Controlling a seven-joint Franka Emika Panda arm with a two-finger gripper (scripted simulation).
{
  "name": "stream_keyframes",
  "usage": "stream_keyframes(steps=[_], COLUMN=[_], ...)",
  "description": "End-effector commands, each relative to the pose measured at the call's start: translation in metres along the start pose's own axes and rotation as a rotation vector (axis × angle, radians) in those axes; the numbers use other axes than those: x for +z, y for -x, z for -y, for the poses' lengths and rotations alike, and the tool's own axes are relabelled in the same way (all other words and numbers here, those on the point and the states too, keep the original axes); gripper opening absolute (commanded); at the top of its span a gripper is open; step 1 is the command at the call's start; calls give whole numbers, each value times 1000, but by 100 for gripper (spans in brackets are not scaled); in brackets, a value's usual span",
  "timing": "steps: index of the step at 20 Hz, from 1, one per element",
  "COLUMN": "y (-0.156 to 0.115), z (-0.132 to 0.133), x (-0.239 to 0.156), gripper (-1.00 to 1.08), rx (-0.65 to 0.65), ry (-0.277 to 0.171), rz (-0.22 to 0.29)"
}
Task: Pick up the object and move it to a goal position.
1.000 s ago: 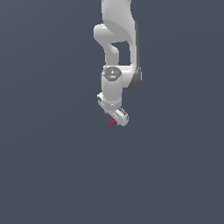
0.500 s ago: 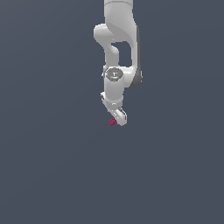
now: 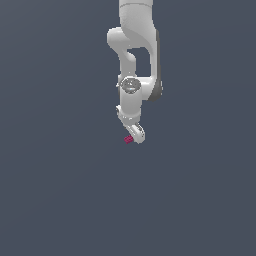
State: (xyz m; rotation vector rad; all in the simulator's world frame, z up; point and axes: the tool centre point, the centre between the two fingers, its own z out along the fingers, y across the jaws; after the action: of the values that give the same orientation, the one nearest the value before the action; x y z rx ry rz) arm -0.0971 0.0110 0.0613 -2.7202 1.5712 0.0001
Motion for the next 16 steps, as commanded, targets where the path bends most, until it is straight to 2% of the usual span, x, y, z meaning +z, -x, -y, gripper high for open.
stream_keyframes(steps=[1,10,16], y=[0,1,0], z=[0,-1,-1], x=[4,40,49], gripper=[100,100,100], rx=[1,4,5], ry=[0,0,0], rz=[0,0,0])
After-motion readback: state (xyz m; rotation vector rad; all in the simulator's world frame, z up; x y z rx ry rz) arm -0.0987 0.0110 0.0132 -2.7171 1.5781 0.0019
